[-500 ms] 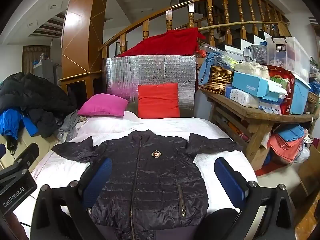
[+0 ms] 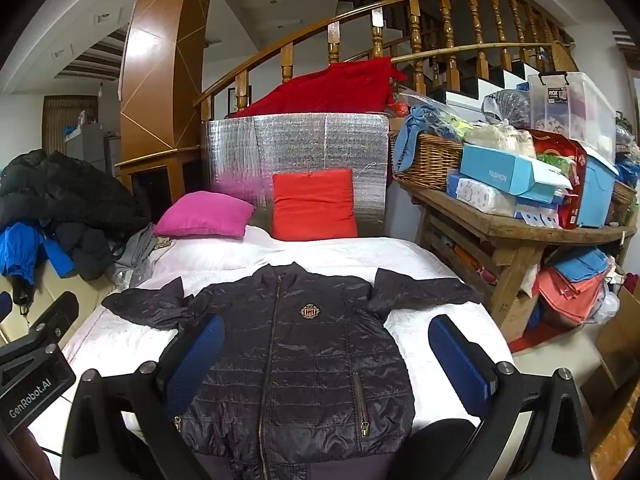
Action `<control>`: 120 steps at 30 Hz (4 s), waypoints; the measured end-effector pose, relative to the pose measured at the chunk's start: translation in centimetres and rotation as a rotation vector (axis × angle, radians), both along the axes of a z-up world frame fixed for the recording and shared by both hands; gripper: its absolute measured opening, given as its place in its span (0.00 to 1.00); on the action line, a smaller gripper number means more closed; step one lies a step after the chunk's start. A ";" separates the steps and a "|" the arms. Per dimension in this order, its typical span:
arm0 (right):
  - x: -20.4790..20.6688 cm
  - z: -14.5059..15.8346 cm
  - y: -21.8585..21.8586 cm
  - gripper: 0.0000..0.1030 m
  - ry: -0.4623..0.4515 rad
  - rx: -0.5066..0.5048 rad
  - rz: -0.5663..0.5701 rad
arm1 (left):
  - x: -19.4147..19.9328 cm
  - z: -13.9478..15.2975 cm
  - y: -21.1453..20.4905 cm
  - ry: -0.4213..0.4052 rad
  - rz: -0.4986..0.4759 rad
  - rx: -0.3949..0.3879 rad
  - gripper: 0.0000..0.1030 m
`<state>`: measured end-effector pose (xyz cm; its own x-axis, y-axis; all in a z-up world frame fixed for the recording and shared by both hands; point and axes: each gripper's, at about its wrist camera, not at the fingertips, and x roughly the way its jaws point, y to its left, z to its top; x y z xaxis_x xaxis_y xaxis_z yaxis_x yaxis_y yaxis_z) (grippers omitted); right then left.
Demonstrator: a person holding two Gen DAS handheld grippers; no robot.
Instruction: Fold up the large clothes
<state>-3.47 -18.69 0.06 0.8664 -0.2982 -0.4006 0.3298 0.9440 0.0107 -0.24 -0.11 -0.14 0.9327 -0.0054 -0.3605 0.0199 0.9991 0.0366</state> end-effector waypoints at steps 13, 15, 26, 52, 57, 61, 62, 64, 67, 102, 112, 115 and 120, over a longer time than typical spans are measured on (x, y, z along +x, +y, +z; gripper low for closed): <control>0.0 -0.2 0.2 1.00 0.000 0.004 -0.001 | 0.1 -0.1 -0.1 0.007 0.000 -0.001 1.00; 0.1 -0.2 0.3 1.00 0.001 0.004 -0.002 | 0.2 -0.1 -0.2 0.009 0.001 0.000 1.00; 0.2 -0.4 0.2 1.00 0.002 0.007 0.000 | 0.6 -0.5 -0.2 0.022 0.000 -0.002 1.00; 0.4 -1.2 0.2 1.00 0.010 0.003 -0.004 | 1.0 -0.9 0.1 0.043 -0.009 -0.005 1.00; 0.4 -1.2 0.2 1.00 0.011 0.003 -0.003 | 1.0 -1.0 0.1 0.045 -0.007 -0.004 1.00; 0.4 -1.2 0.2 1.00 0.011 0.002 -0.003 | 1.1 -1.0 0.0 0.046 -0.004 -0.005 1.00; 0.4 -1.2 0.2 1.00 0.011 0.002 -0.003 | 1.1 -1.0 0.0 0.047 -0.005 -0.005 1.00; 0.4 -1.2 0.2 1.00 0.011 0.002 -0.004 | 1.1 -1.1 -0.1 0.048 -0.005 -0.006 1.00; 0.5 -1.3 0.2 1.00 0.012 0.002 -0.003 | 1.1 -1.2 -0.1 0.048 -0.004 -0.004 1.00; 7.6 -3.7 -3.9 1.00 0.108 0.018 -0.095 | 8.7 -5.5 1.7 0.152 0.105 0.017 1.00; 13.9 -6.0 -11.3 1.00 0.141 0.061 -0.207 | 14.3 -7.5 0.4 0.217 0.126 0.040 1.00; 16.2 -7.1 -15.1 1.00 0.141 0.084 -0.249 | 16.4 -8.3 -0.7 0.241 0.128 0.053 1.00; 20.6 -10.9 -23.4 1.00 0.145 0.201 -0.272 | 20.7 -10.1 -3.2 0.281 0.124 0.077 1.00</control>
<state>17.10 -42.07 -10.87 0.6959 -0.4131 -0.5875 0.5804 0.8052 0.1213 20.50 -3.29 -10.28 0.7885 0.1394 -0.5990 -0.0816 0.9891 0.1229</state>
